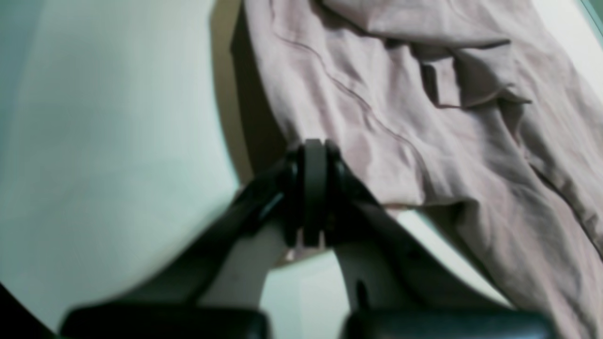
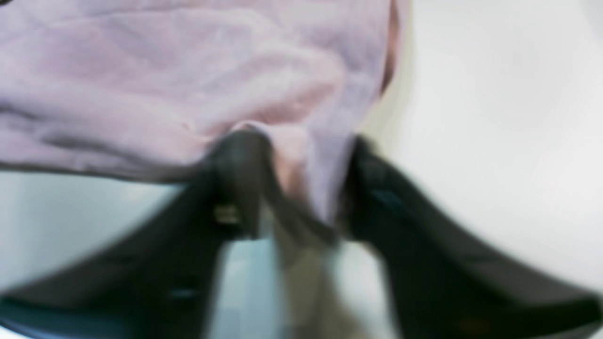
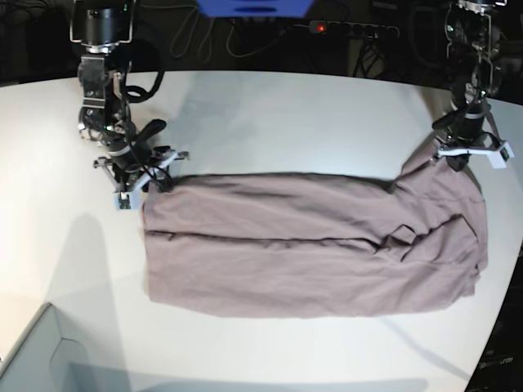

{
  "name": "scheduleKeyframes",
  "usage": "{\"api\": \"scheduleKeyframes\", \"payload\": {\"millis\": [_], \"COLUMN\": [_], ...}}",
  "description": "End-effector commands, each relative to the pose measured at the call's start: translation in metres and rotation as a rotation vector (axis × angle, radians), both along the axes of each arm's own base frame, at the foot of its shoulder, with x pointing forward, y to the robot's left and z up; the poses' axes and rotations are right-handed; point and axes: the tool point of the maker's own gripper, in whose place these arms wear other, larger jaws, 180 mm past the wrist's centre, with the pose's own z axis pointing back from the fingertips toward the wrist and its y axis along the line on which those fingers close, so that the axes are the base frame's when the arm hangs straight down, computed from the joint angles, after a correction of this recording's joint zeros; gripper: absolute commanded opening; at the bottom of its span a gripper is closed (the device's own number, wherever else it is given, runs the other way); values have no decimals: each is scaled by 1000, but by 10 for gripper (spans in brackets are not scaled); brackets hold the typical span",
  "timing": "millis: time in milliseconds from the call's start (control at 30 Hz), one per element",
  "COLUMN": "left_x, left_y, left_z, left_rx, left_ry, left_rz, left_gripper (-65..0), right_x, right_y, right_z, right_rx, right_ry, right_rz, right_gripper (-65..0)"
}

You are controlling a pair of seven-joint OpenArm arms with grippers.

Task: Layout the t-shirt on the table in an organized manner, then fold the t-shirt properly
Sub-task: 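Grasp the shirt's edge corners with both grippers, then lift the shirt with both grippers, swing it over and lay it down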

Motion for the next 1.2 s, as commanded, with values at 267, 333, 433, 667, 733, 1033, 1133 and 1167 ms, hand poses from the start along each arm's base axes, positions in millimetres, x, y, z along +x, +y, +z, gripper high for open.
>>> {"api": "scheduleKeyframes", "payload": {"millis": [267, 333, 433, 667, 733, 1033, 1133, 1167], "left_x": [0, 5, 15, 33, 49, 140, 179, 190], "left_y": [36, 41, 44, 38, 37, 16, 11, 8], "left_z": [34, 51, 84, 131, 152, 202, 217, 220], "left_rx": [42, 59, 86, 113, 124, 67, 33, 27], "left_ry": [-94, -133, -217, -339, -396, -489, -508, -509], "left_rz": [89, 91, 88, 63, 51, -52, -64, -71], "left_gripper": [-648, -648, -648, -648, -648, -648, -648, -648], "right_x": [3, 3, -1, 12, 26, 99, 133, 144], "right_y": [-19, -23, -25, -23, -24, -34, -39, -40], "right_z": [44, 71, 109, 162, 175, 203, 210, 212], "right_rx": [-88, -124, -159, -185, -189, -171, -155, -148], "right_ry": [-89, -156, -250, -393, -434, -513, -498, -496], "right_rz": [37, 54, 66, 63, 59, 20, 2, -2], "right_gripper": [-650, -650, -650, -650, -650, -650, -650, -650]}}
